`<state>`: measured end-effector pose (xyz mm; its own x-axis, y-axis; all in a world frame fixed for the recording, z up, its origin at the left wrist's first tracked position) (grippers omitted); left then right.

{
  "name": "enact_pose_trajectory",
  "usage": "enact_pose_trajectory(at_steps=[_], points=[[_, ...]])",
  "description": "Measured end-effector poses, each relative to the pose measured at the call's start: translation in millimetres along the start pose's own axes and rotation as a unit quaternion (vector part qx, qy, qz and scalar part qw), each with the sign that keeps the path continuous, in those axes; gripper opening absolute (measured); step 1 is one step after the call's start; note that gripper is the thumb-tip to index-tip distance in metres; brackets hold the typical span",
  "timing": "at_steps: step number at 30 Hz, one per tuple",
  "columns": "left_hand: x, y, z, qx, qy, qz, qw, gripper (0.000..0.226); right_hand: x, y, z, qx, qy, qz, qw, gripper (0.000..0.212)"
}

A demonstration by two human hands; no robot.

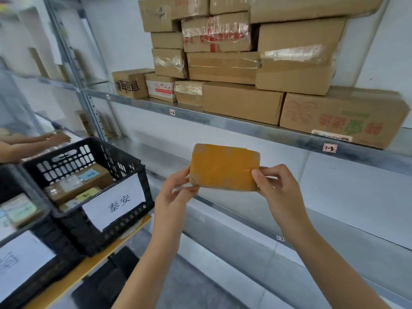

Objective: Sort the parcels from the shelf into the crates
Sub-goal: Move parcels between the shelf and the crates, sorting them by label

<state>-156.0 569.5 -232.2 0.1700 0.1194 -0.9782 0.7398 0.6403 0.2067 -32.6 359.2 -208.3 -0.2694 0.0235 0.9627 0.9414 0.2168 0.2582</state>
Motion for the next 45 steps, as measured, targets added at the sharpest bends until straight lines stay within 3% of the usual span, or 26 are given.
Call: enact_pose_trajectory(at_steps=[3, 8, 13, 20, 25, 31, 38, 45], points=[[19.1, -7.7, -18.1, -0.02, -0.032, -0.034, 0.999, 0.032, -13.3, -3.9, 17.2, 0.026, -0.005, -0.003, 1.0, 0.02], [37.5, -7.1, -42.1, -0.056, -0.055, -0.096, 0.992, 0.019, -27.2, -7.8, 50.9, 0.111, -0.019, -0.005, 0.994, 0.046], [19.6, 10.2, -56.5, -0.055, -0.068, -0.086, 0.992, 0.042, -9.4, -2.3, 76.6, 0.171, 0.017, -0.051, 0.984, 0.054], [38.2, -4.2, -97.0, -0.112, -0.106, -0.108, 0.982, 0.041, -13.9, -12.1, 119.0, 0.218, 0.093, -0.007, 0.972, 0.026], [35.4, -15.3, -146.0, -0.156, -0.088, -0.097, 0.979, 0.042, -22.8, -17.1, 182.3, 0.239, 0.102, 0.104, 0.96, 0.072], [33.7, -29.8, -230.0, -0.223, -0.062, -0.098, 0.968, 0.044, -17.0, -49.7, 280.4, 0.351, 0.105, 0.183, 0.912, 0.092], [35.1, -20.1, -311.3, -0.222, -0.053, -0.099, 0.968, 0.042, -5.3, -72.7, 376.6, 0.44, 0.081, 0.215, 0.868, 0.073], [34.7, 25.8, -381.9, -0.187, -0.032, -0.079, 0.979, 0.041, 2.4, -70.7, 449.6, 0.415, 0.09, 0.218, 0.878, 0.061]])
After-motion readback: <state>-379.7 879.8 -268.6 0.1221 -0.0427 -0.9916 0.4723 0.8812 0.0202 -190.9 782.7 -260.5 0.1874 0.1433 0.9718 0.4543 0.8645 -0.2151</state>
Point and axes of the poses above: each hand's wrist, its own y-axis towards the middle knuckle, its own z-axis out of the palm, x = y × z, the point moved 8 cm from there along y, towards the middle knuckle, and after that the axes turned 5 degrees about y, right-handed, at the moved point
